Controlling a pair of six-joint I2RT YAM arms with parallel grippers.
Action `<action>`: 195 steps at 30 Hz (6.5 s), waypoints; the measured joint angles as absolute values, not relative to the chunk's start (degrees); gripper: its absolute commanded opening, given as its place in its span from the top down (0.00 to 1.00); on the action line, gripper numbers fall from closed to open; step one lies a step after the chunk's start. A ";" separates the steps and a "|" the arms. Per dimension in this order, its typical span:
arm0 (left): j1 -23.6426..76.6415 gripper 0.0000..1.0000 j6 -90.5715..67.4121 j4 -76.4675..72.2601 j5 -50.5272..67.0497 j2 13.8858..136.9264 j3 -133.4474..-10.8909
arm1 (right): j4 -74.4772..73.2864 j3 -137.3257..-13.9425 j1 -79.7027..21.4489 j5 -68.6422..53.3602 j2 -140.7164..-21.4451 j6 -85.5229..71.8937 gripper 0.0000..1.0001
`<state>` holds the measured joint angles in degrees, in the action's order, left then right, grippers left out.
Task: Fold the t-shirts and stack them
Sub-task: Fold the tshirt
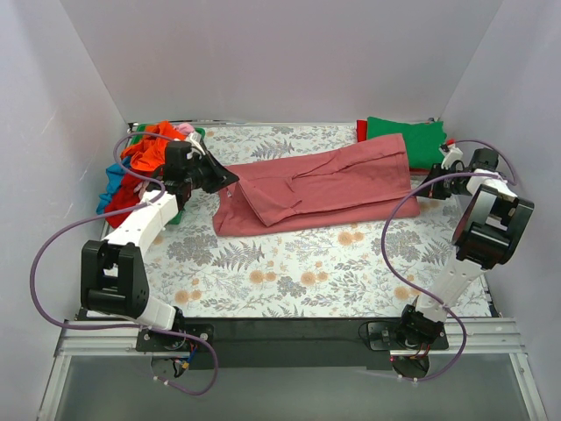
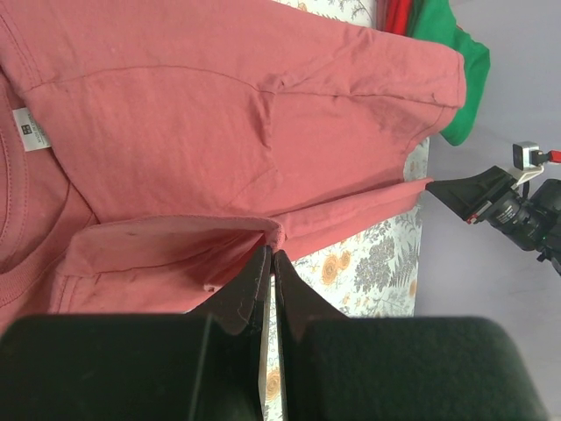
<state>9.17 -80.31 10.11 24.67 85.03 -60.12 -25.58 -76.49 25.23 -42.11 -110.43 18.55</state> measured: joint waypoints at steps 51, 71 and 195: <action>5.72 1.00 -79.90 9.72 25.02 93.23 -66.28 | -24.93 -91.09 17.87 -35.70 -119.28 15.11 0.99; 5.69 1.00 -79.88 8.91 25.54 100.05 -73.45 | -21.91 -85.71 17.98 -30.30 -115.90 14.06 0.99; 3.16 0.14 -71.33 26.92 16.21 41.32 -37.95 | -13.34 -102.85 -35.44 11.62 -127.57 26.98 0.47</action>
